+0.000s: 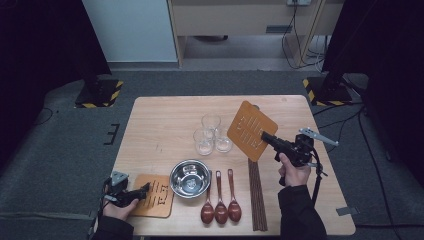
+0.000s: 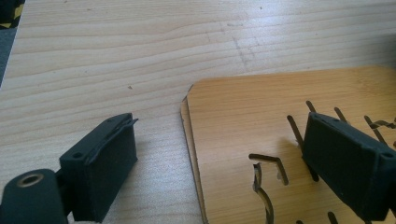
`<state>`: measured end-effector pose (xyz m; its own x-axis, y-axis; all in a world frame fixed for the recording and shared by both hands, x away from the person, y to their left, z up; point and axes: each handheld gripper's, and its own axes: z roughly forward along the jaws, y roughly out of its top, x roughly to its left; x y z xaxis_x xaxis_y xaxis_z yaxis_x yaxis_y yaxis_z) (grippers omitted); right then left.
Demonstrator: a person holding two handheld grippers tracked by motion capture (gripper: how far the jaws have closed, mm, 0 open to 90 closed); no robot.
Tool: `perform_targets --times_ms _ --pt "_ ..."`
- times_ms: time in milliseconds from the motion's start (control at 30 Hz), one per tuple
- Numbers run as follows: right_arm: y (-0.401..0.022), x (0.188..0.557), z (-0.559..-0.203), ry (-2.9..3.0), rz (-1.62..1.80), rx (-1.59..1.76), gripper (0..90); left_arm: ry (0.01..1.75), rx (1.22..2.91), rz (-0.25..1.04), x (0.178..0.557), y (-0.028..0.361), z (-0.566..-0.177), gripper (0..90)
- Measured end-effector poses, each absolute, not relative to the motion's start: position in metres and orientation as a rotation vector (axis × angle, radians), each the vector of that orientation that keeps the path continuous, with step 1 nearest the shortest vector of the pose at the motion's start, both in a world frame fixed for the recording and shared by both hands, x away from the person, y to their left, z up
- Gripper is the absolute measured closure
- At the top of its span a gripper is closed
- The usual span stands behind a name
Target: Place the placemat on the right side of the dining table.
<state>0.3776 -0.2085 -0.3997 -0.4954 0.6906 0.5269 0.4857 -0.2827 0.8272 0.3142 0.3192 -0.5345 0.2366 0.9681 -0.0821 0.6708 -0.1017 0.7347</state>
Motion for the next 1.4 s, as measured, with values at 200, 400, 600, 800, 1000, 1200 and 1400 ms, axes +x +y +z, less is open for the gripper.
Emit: perform_targets --times_ms 200,400,600,800,1000,1200,1400 --pt "-0.218 0.377 -0.404 1.764 1.860 1.500 87.2 1.505 1.841 0.570 0.314 0.319 -0.535 9.1" --pt "-0.234 0.374 -0.410 1.747 1.833 1.534 87.2 1.504 1.846 0.570 0.314 0.319 -0.534 9.1" --pt "-0.250 0.370 -0.418 1.721 1.811 1.569 87.2 1.505 1.842 0.570 0.314 0.319 -0.535 9.1" --pt "-0.259 0.369 -0.426 1.718 1.794 1.597 87.2 1.505 1.846 0.571 0.314 0.319 -0.534 9.0" --pt "-0.267 0.367 -0.433 1.723 1.766 1.617 87.2 1.506 1.846 0.570 0.314 0.319 -0.534 8.8" --pt "-0.276 0.364 -0.441 1.710 1.752 1.645 87.1 1.505 1.846 0.570 0.314 0.319 -0.535 8.8" --pt "-0.282 0.363 -0.447 1.714 1.731 1.669 87.1 1.506 1.846 0.570 0.314 0.319 -0.535 8.7"
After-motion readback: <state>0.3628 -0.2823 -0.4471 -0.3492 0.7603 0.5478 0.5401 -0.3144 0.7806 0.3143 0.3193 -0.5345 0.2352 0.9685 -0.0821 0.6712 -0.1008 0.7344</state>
